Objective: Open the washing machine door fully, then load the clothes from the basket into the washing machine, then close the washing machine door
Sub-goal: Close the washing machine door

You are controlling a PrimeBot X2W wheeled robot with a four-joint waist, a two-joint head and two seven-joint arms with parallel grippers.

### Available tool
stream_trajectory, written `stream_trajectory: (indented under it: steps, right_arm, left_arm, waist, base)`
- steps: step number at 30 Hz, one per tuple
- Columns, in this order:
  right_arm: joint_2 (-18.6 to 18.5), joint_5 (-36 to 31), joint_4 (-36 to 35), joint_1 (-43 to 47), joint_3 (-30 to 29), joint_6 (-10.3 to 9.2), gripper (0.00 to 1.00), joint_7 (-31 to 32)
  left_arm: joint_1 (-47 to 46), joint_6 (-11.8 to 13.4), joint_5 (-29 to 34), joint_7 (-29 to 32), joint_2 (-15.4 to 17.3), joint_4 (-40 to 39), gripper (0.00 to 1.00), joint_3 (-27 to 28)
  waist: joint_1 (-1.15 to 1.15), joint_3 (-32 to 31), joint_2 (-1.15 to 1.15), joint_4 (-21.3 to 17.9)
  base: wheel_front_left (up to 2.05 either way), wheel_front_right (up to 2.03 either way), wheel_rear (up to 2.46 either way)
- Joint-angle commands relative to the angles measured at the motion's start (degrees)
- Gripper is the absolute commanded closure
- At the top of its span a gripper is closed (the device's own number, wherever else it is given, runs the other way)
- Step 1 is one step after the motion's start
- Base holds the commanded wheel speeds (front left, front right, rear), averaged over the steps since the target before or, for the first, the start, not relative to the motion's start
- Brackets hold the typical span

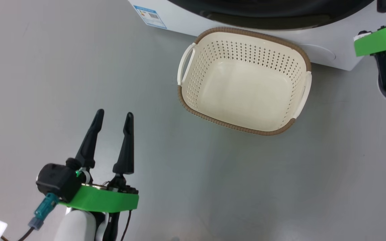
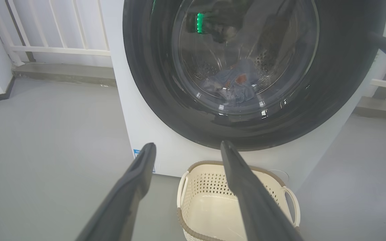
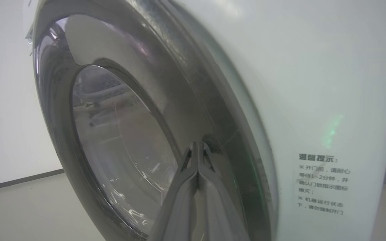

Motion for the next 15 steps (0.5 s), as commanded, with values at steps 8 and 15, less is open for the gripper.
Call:
stream_trajectory:
  steps: [8,15]
  right_arm:
    - [0.9,-2.1,-1.0,-2.4,-0.6,-0.02,1.00,-0.3]
    - [1.5,-1.0,-1.9,0.9,1.4,-0.02,1.00,-0.3]
  left_arm:
    - [-1.9,0.0,-0.6,-0.4,0.9,-1.2,0.00,0.9]
    - [-1.4,0.0,-0.1,-0.4,0.9,-0.1,0.00,1.5]
  waist:
    - [0.00,1.2,0.00,0.6]
    - [0.00,-0.6,0.00,-0.4]
  base:
    - [0.00,0.00,0.00]
    - [0.00,0.00,0.00]
